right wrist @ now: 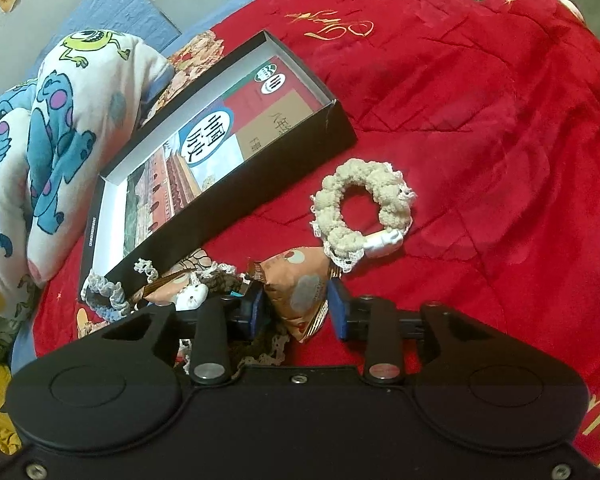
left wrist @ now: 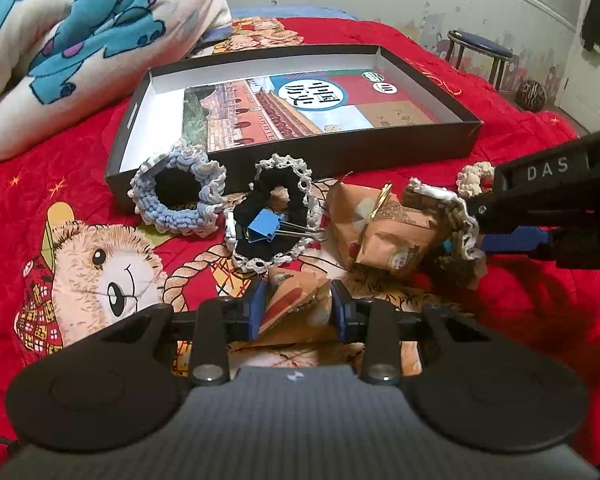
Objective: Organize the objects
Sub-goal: 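Lift the wrapped snack with the right gripper toward the black box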
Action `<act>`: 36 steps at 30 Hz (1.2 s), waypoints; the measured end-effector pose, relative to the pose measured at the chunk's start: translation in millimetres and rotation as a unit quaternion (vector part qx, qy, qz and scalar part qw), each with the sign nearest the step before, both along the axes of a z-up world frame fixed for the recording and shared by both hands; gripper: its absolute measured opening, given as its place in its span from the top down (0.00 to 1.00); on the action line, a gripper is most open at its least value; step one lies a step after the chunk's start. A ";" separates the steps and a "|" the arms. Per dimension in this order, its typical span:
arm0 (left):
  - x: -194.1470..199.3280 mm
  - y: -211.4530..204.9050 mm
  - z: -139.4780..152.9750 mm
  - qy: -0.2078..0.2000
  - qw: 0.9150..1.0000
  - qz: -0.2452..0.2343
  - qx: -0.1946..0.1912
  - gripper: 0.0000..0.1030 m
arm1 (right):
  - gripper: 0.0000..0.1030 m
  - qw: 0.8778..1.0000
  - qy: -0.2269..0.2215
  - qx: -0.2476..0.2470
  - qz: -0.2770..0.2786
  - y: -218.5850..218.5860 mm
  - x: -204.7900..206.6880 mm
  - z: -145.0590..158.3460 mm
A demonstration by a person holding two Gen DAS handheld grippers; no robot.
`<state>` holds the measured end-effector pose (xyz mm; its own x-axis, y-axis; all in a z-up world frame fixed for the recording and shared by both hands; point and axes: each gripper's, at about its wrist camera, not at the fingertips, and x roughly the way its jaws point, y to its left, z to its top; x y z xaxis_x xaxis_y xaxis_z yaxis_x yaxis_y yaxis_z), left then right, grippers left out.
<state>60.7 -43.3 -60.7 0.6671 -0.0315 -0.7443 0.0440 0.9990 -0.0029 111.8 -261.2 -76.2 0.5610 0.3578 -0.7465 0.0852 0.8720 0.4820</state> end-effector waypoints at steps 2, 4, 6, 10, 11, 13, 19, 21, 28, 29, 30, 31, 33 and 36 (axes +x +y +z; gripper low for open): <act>0.8 0.7 0.6 0.002 1.000 0.000 -0.002 0.63 | 0.72 1.000 -0.003 -0.001 0.002 0.5 -0.7 1.4; 0.2 0.7 0.9 0.001 1.000 0.000 -0.002 0.63 | 0.74 1.000 -0.004 0.000 0.002 -0.1 -1.4 2.2; -0.7 0.3 1.5 -0.001 1.000 0.000 0.001 0.64 | 0.74 1.000 -0.006 0.001 0.001 -1.6 -2.5 3.6; -1.6 1.0 3.2 -0.002 1.000 0.001 0.000 0.65 | 0.75 1.000 -0.021 0.005 -0.005 -5.0 -6.2 10.6; -1.8 1.6 3.9 -0.002 1.000 0.003 -0.001 0.65 | 0.75 1.000 -0.024 0.007 -0.006 -6.4 -6.9 12.2; -2.5 3.5 6.0 -0.002 1.000 0.006 -0.001 0.65 | 0.75 0.999 -0.031 0.015 -0.012 -9.1 -8.5 16.4; -7.6 12.8 14.4 -0.010 1.000 0.017 -0.013 0.65 | 0.75 0.997 -0.061 0.035 -0.023 -15.2 -18.3 30.5; -9.7 14.4 18.9 -0.018 1.000 0.019 -0.010 0.65 | 0.75 0.996 -0.072 0.043 -0.023 -15.6 -21.4 35.1; -14.0 30.0 44.3 -0.063 0.997 0.036 -0.014 0.65 | 0.75 0.993 -0.099 0.067 -0.017 -16.8 -27.6 43.7; -14.3 32.9 47.4 -0.067 0.997 0.040 -0.016 0.65 | 0.75 0.992 -0.102 0.071 -0.016 -16.2 -28.3 44.1; -14.1 36.1 50.8 -0.072 0.996 0.045 -0.019 0.65 | 0.75 0.992 -0.105 0.075 -0.014 -16.1 -28.7 45.2; -13.2 39.3 54.2 -0.076 0.996 0.048 -0.021 0.65 | 0.75 0.990 -0.112 0.080 -0.011 -15.7 -29.3 47.0; -12.6 46.4 61.4 -0.088 0.994 0.057 -0.026 0.65 | 0.75 0.989 -0.121 0.086 -0.007 -13.7 -30.0 49.8; -11.8 58.2 74.9 -0.111 0.991 0.068 -0.032 0.65 | 0.76 0.986 -0.140 0.096 0.002 -9.3 -30.5 56.3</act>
<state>48.8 15.0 14.2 0.8158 0.0272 -0.5777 -0.0843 0.9938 -0.0723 81.2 -270.6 -19.9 0.7341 0.4791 -0.4811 -0.0775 0.7630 0.6417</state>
